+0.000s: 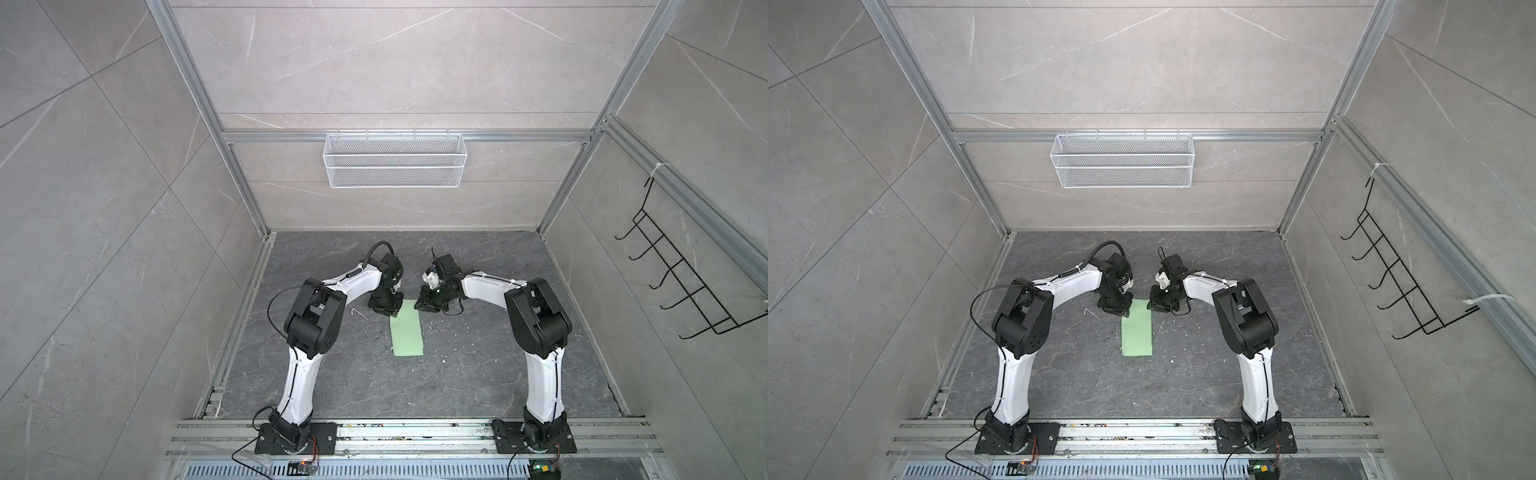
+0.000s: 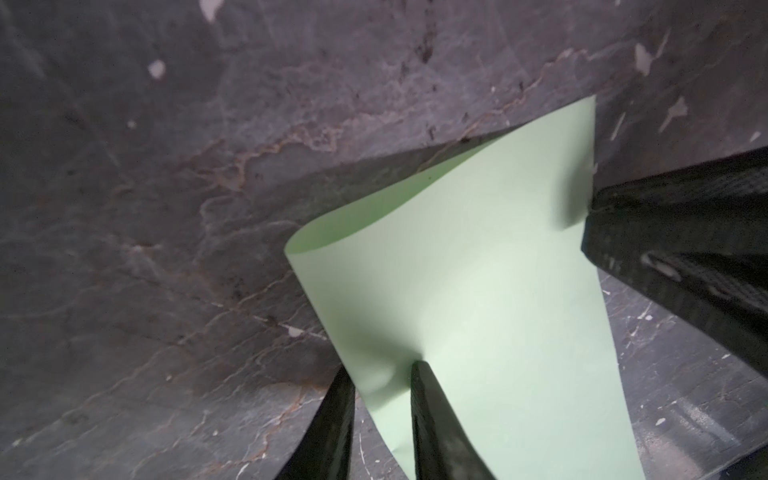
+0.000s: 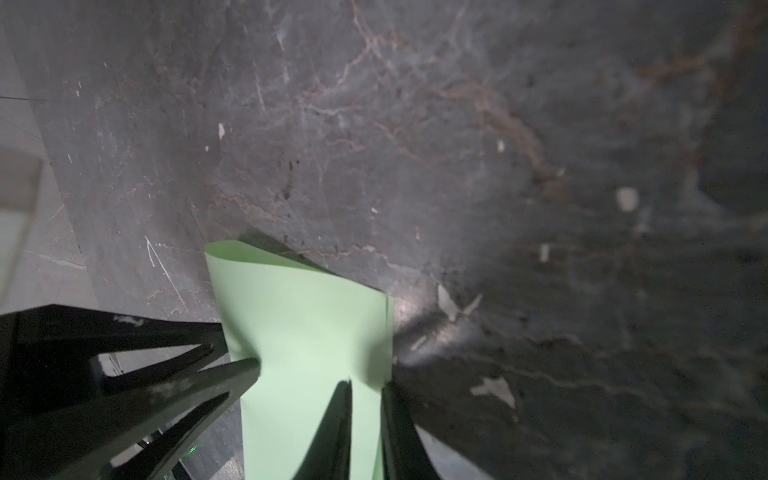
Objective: Fold a paper plane with a square sheet of paper (pick it up from the middle)
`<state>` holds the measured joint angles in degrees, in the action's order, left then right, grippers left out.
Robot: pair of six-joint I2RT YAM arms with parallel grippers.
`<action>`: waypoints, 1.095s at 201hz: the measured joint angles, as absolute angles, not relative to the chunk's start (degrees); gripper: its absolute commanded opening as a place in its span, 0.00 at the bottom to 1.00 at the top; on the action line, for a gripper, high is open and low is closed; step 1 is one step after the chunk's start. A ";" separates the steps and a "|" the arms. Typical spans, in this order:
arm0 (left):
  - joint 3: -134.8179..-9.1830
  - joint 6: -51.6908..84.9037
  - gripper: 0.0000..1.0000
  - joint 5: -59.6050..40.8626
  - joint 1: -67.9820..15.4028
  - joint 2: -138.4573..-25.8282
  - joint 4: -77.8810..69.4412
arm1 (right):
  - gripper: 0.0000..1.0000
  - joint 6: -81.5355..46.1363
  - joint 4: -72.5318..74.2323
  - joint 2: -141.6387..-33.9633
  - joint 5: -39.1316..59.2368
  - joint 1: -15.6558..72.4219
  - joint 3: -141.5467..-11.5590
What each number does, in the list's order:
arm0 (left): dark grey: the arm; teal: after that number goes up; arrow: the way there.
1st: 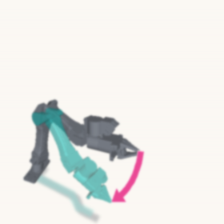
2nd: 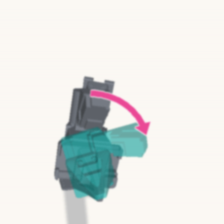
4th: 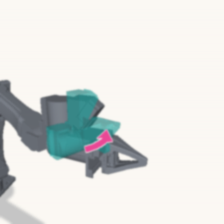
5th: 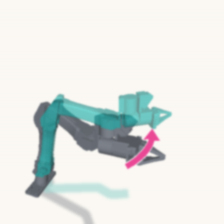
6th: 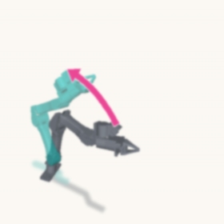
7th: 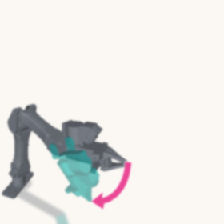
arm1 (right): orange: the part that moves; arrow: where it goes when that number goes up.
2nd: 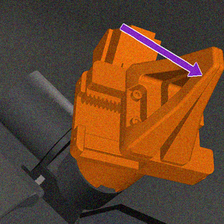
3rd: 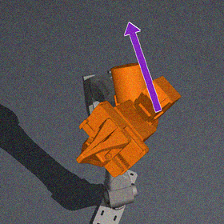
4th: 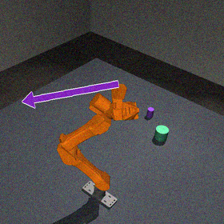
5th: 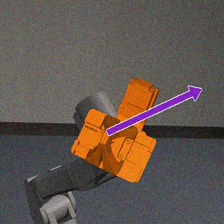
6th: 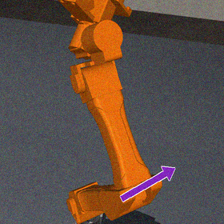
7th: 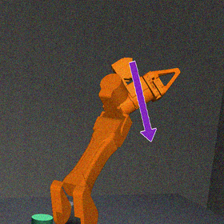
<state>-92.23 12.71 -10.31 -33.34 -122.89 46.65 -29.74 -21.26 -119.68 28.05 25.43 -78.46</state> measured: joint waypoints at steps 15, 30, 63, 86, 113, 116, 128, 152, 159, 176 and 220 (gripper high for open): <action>-92.75 12.23 0.30 -9.06 -33.85 -123.11 47.29 | 0.19 -29.78 -21.19 -119.68 28.05 25.43 -78.41; -93.12 11.73 0.31 -7.77 -34.54 -123.26 47.79 | 0.19 -30.00 -20.97 -119.68 28.08 25.43 -78.28; -93.34 10.94 0.32 -4.58 -36.18 -123.35 48.84 | 0.19 -30.68 -20.29 -119.55 28.16 25.41 -77.80; -93.45 10.59 0.33 -2.76 -37.08 -123.44 49.41 | 0.19 -31.59 -18.72 -119.13 28.60 25.19 -76.64; -94.00 10.44 0.34 -0.67 -37.95 -123.87 50.15 | 0.20 -32.82 -15.90 -118.37 29.52 24.75 -74.70; -94.06 10.46 0.34 -0.47 -38.02 -123.94 50.28 | 0.20 -33.08 -15.42 -118.24 29.61 24.71 -74.39; -94.35 10.57 0.34 0.36 -38.28 -124.14 50.87 | 0.21 -33.71 -13.87 -117.78 29.98 24.60 -73.32; -94.87 11.66 0.34 1.48 -38.37 -124.51 51.81 | 0.22 -35.27 -11.18 -116.51 29.95 23.86 -71.07; -95.13 12.14 0.34 1.50 -38.37 -124.66 52.10 | 0.22 -35.68 -10.33 -115.87 29.76 23.46 -70.08; -95.70 13.37 0.35 1.65 -38.39 -125.01 52.84 | 0.21 -36.49 -9.30 -114.10 29.26 22.50 -67.77; -96.16 14.61 0.35 2.31 -39.05 -125.32 53.41 | 0.15 -37.76 -7.09 -110.83 30.79 22.72 -65.10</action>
<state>-96.16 14.61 2.31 -39.05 -125.32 53.41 -37.76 -7.09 -110.83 30.79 22.72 -65.10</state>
